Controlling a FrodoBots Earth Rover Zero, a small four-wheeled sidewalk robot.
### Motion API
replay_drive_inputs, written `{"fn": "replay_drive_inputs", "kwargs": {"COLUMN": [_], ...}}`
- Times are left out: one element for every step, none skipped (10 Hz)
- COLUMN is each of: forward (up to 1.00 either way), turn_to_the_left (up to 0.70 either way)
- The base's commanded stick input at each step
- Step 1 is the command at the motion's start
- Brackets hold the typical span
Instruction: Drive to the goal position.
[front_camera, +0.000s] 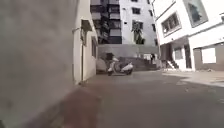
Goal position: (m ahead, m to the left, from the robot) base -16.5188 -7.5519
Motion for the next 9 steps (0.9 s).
{"fn": "replay_drive_inputs", "kwargs": {"forward": [1.00,1.00,1.00,1.00,1.00,1.00,1.00,1.00,1.00], "turn_to_the_left": [-0.34,-0.34,-0.34,-0.34,-0.34,-0.34,-0.34,-0.34,-0.34]}}
